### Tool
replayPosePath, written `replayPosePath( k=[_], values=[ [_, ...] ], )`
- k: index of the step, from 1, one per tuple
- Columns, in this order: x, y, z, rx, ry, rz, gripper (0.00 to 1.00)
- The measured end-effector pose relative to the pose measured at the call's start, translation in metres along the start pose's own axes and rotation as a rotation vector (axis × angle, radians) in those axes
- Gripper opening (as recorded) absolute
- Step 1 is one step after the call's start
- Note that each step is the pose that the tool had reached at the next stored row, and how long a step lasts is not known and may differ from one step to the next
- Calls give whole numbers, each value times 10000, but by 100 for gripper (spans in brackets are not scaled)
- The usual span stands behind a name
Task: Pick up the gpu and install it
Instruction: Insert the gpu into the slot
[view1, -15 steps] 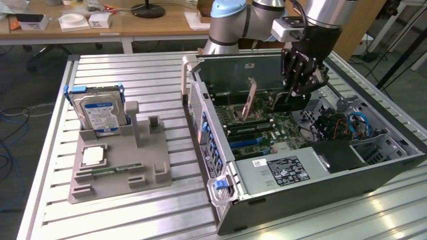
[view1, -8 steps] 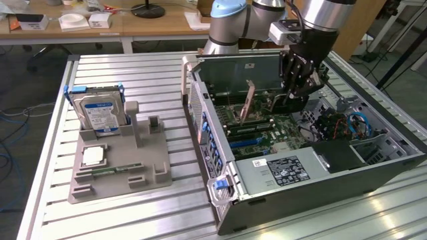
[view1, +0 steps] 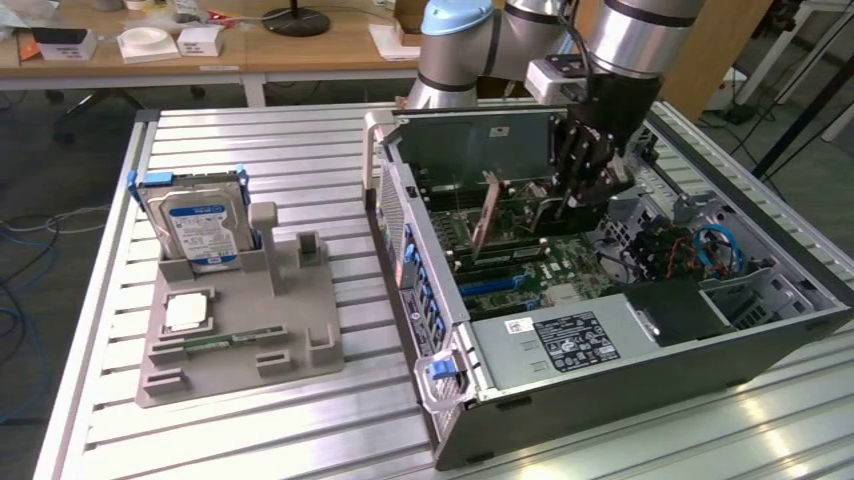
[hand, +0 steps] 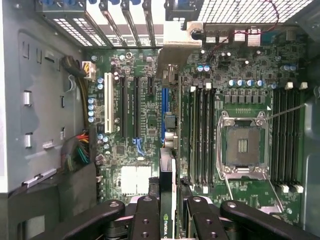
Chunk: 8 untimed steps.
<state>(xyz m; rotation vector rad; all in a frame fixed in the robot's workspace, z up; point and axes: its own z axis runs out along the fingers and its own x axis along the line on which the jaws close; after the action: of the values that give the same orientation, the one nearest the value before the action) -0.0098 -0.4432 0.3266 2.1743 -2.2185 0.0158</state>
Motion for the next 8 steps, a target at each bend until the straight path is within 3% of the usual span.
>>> replayPosePath(
  k=[8],
  values=[
    [-3,26,101,0,2,-3,26]
  ],
)
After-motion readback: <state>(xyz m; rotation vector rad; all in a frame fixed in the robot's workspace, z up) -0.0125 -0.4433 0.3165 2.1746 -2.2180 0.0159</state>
